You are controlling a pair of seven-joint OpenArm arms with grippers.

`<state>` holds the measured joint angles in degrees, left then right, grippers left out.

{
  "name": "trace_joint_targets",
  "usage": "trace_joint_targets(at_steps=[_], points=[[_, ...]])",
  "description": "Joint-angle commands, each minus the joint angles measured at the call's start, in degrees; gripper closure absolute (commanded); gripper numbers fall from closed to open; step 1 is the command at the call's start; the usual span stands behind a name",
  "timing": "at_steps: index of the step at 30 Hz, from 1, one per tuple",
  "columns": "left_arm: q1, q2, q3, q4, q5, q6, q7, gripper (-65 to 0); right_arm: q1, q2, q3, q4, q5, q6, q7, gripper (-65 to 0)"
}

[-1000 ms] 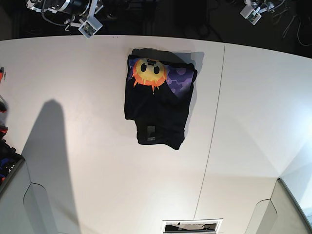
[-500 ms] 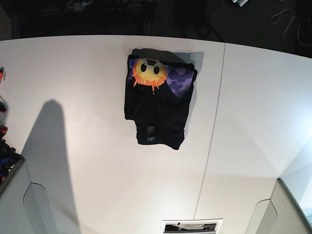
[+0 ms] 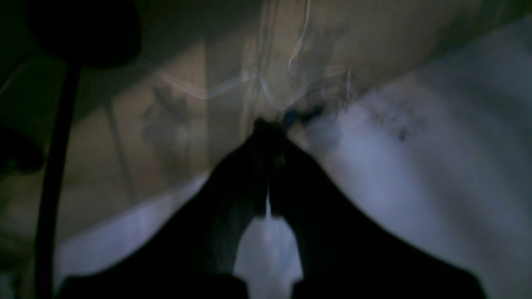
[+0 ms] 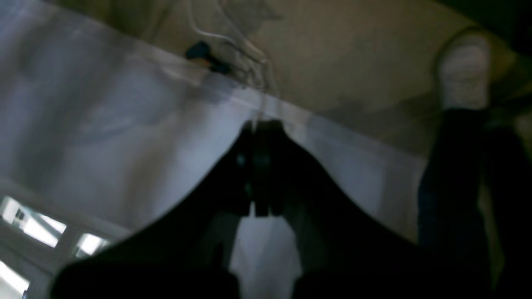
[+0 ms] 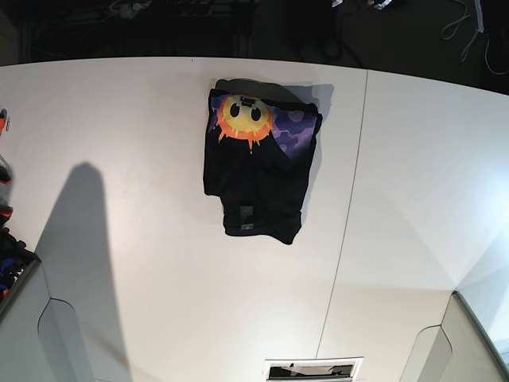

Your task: Layout the t-shirt on the table in an organized manner, then fold the t-shirt properly

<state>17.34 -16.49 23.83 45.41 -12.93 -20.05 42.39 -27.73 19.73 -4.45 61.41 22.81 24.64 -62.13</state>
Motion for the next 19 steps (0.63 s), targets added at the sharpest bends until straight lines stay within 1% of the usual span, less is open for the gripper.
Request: trace_joint_targets(at_steps=[1,3,9,15,19], points=[[-0.81,-0.59,-0.02,-0.17,-0.07,-0.04,0.17,0.0,0.52,0.11,0.15,-1.38,0.13,-0.02,-2.25,0.0],[-1.33,-0.68,-0.02,-0.11,-0.07,-0.07,-1.29,0.0,2.14,0.13,0.15,-3.23,0.81,-0.02,-2.43,0.0],[-1.27,-0.66,-0.02,0.11,-0.07,-0.09,-7.45,0.0,3.26,0.11,0.15,-2.56,0.81,-0.02,-1.88,0.0],[-1.16,-0.46,-0.02,0.11,-0.07,-0.09,-8.44,0.0,3.28,0.11,0.15,-2.49,4.55,0.0,3.41,0.0],[-1.16,0.52,-0.02,0.11,-0.07,-0.11,-10.95,0.0,3.28,0.11,0.15,-2.49,4.68,-0.02,6.03,0.0]])
